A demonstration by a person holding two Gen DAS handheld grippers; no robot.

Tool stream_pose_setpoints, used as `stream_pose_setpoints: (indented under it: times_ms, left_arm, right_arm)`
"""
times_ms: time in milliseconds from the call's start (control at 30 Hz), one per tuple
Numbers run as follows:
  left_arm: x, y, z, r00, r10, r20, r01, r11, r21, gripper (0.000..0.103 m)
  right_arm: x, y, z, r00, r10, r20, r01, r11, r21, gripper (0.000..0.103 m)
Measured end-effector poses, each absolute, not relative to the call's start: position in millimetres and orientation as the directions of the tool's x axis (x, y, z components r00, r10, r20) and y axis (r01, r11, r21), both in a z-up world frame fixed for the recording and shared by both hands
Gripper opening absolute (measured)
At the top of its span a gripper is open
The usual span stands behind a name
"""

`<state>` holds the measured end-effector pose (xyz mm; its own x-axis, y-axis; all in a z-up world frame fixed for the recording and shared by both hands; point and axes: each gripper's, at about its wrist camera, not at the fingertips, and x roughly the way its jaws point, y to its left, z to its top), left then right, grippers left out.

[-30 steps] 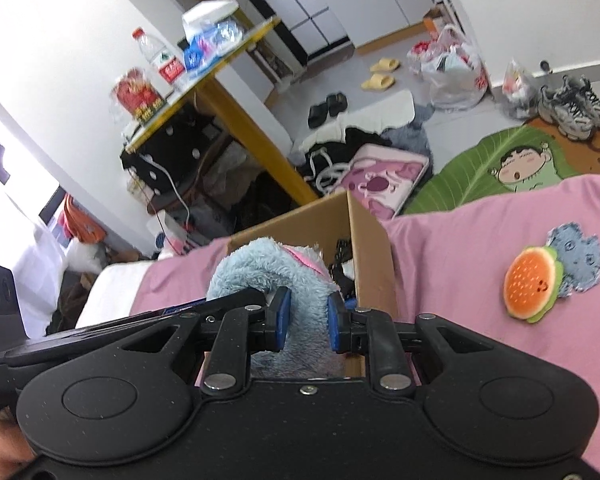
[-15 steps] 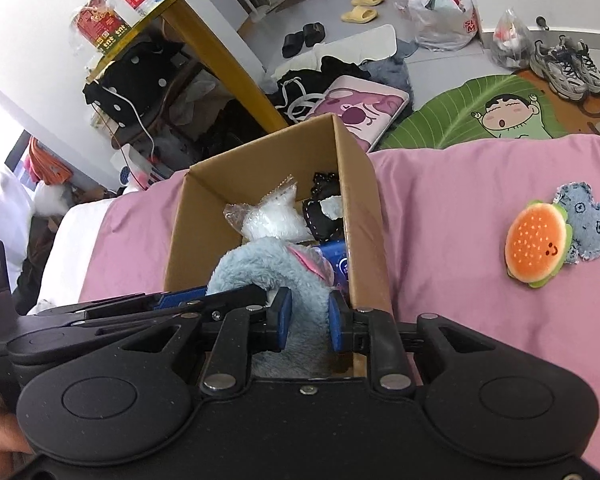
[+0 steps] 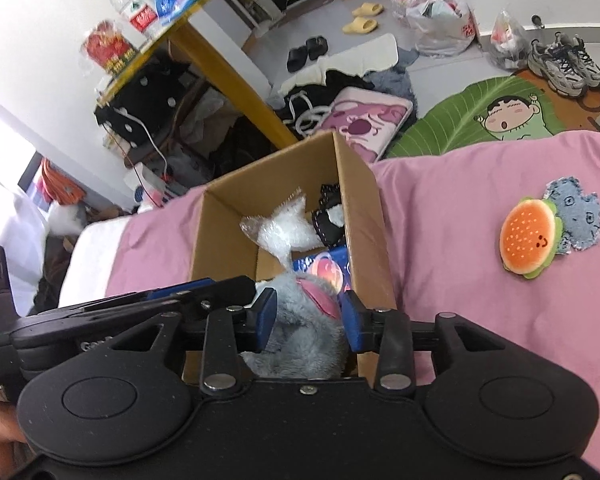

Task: Organize soft objects
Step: 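Open both tools to release the grey plush into the box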

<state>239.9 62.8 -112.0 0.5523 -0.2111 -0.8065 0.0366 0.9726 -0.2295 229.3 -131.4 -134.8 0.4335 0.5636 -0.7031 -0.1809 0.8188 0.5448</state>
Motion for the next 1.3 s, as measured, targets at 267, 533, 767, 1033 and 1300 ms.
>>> stream_pose_setpoints:
  times_ms: [267,533,767,1033,1300]
  left_arm:
    - [223.8,48.3,-79.3,0.652,-0.172,-0.739,0.061,0.983,-0.175,0.068]
    - [207.7,40.3,-64.3,0.696,-0.096,-0.712,0.021,0.993,-0.114,0.078]
    - [193.3,36.3,-56.5,0.717,-0.100,-0.690,0.016,0.992,-0.127,0.097]
    - [182.9,19.7,-52.7,0.727,-0.122,-0.676,0.046,0.990,-0.130,0.103]
    - [181.1,0.3,-51.1,0.724,-0.151,-0.673,0.082,0.988,-0.134,0.103]
  right_arm:
    - [215.2,-148.7,-120.6,0.498,0.550,-0.670,-0.192,0.824,0.534,0.055]
    - [201.4,-164.3,-112.3,0.559,0.511,-0.652,-0.206,0.848,0.488,0.071]
    - [185.2,-185.4,-109.7,0.621,0.489,-0.612,-0.200,0.854,0.480,0.092]
    - [170.0,-212.0,-108.8,0.678,0.456,-0.576,-0.178,0.862,0.474,0.099]
    - [162.5,-231.1,-112.9,0.704,0.438,-0.559,-0.161,0.865,0.475,0.103]
